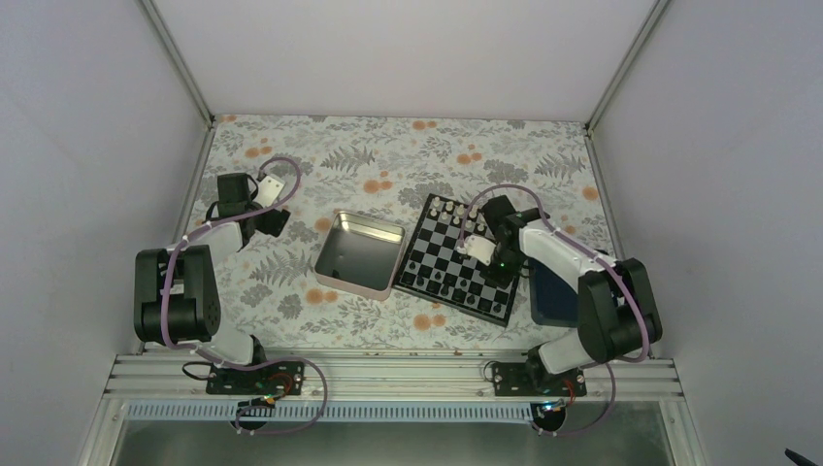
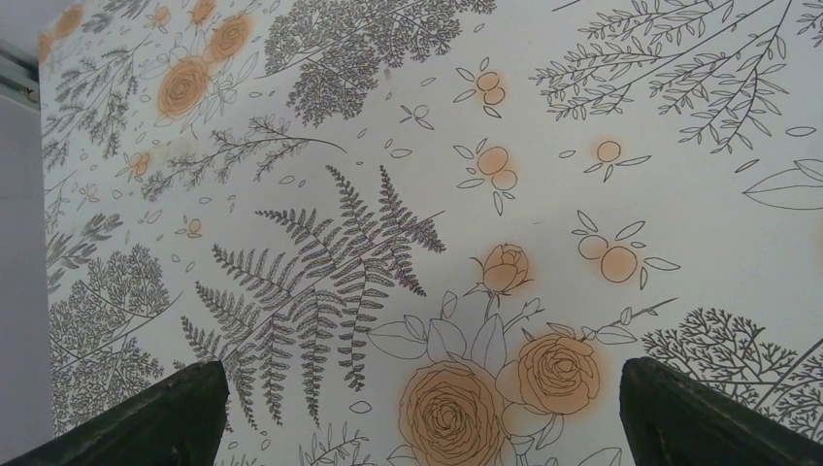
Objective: Set up the chess pieces on the board
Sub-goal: Place the chess piece on the chessboard.
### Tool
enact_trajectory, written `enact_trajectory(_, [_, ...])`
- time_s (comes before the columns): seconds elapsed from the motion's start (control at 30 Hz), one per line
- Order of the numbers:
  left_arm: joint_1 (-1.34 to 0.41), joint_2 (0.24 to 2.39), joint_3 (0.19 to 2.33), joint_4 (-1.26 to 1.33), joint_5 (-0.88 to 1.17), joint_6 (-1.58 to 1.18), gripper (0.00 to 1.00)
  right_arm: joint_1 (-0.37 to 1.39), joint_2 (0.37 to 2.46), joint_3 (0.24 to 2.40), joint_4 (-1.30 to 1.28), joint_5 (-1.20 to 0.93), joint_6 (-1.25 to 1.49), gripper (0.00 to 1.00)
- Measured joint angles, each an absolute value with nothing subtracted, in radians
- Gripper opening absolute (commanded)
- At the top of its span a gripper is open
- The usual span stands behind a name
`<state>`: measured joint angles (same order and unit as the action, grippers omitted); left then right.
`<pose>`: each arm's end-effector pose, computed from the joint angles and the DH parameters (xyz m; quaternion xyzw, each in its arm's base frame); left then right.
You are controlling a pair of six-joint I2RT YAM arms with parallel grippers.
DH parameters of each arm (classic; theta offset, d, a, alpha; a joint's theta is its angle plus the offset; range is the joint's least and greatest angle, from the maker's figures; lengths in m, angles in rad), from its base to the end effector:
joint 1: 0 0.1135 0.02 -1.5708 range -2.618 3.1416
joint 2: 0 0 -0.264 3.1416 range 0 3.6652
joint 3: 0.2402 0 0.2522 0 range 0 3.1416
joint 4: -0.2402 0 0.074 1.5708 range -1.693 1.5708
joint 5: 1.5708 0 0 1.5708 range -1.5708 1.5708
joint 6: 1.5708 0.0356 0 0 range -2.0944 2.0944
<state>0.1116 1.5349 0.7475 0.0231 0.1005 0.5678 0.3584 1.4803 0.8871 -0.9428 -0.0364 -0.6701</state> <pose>0.3034 0.0304 0.1704 0.2269 0.8904 0.0870 0.3849 0.2211 0.0842 0.1797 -0.4920 0.8702 0.0153 0.0200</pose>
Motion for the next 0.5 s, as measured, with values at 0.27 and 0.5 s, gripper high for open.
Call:
enact_trajectory(0.27, [0.112,1.530,0.748,0.023,0.101,0.568,1.00,0.358,1.478,0.883,-0.912,-0.067,-0.672,0.10])
enact_trajectory(0.5, [0.112,1.530,0.748,0.023,0.101,0.568,1.00,0.359,1.439,0.872,-0.923,-0.077,-0.669,0.10])
